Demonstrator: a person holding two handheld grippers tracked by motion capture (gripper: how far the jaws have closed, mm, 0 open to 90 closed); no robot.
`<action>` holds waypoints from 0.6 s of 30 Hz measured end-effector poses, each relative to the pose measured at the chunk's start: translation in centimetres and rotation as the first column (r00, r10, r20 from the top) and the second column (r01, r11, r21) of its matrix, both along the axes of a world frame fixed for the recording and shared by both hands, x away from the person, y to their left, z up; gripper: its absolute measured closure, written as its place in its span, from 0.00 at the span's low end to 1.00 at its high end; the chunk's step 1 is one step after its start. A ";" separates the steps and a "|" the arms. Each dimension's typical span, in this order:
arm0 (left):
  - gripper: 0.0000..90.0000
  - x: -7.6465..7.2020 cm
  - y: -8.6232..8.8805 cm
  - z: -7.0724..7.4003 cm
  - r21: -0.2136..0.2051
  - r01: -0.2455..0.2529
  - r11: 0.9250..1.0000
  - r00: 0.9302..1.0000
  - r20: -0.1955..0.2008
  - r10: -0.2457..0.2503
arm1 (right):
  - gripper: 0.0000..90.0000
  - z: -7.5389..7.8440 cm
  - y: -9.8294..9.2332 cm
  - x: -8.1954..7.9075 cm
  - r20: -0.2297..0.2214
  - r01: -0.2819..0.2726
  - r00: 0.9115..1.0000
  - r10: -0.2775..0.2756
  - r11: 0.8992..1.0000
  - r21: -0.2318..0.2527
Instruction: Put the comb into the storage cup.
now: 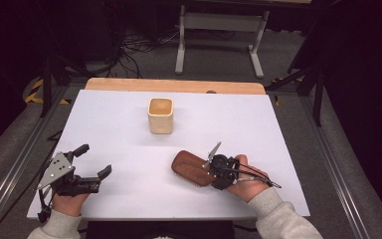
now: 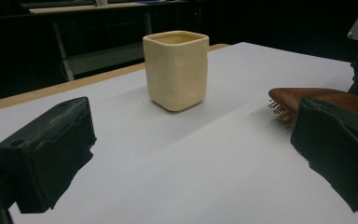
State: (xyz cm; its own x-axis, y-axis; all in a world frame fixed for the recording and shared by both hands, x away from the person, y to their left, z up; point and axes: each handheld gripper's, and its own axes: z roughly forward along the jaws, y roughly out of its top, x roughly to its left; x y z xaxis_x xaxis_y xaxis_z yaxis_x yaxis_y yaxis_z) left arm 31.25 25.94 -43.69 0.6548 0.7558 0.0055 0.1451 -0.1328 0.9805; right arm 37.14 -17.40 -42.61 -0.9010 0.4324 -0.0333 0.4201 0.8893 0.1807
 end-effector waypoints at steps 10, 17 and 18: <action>0.01 0.0 -0.1 0.0 0.001 0.002 1.000 1.000 0.001 -0.002 | 0.80 -0.3 -0.2 -0.1 -0.006 0.014 1.000 -0.014 1.000 0.014; 0.01 0.0 -0.1 -0.1 0.002 -0.001 1.000 1.000 0.000 0.001 | 0.80 -0.2 -0.3 -0.3 0.016 0.014 1.000 -0.015 1.000 0.025; 0.01 0.0 -0.1 -0.1 0.003 -0.001 1.000 1.000 0.000 0.001 | 0.81 -0.1 -0.4 -0.4 0.018 0.018 1.000 -0.018 0.999 0.026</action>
